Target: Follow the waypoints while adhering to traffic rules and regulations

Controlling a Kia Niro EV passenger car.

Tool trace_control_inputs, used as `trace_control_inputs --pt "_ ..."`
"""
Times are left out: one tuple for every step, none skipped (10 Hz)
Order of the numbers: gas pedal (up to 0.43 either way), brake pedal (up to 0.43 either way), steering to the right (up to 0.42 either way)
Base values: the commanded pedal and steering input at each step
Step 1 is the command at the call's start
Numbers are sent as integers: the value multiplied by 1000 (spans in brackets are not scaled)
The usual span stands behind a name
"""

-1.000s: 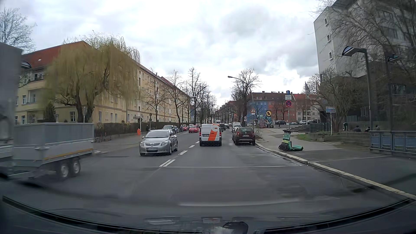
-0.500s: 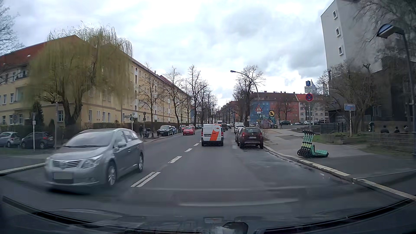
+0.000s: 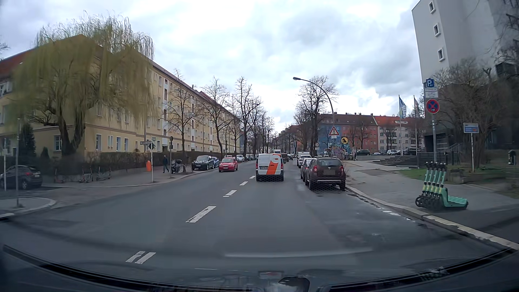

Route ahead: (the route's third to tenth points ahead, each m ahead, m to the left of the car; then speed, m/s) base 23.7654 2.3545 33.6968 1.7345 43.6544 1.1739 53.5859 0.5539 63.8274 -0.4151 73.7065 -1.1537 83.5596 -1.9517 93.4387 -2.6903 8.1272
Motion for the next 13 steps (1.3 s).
trace_control_inputs --pt "98 12 -10" --pt "67 12 -5" --pt "39 12 -4" --pt "39 12 -4" --pt "39 12 -2" --pt "39 12 1" --pt "39 12 4" --pt "39 12 5" --pt "39 12 5" --pt "47 12 6" --pt "47 12 10" --pt "67 12 17" --pt "79 12 18"
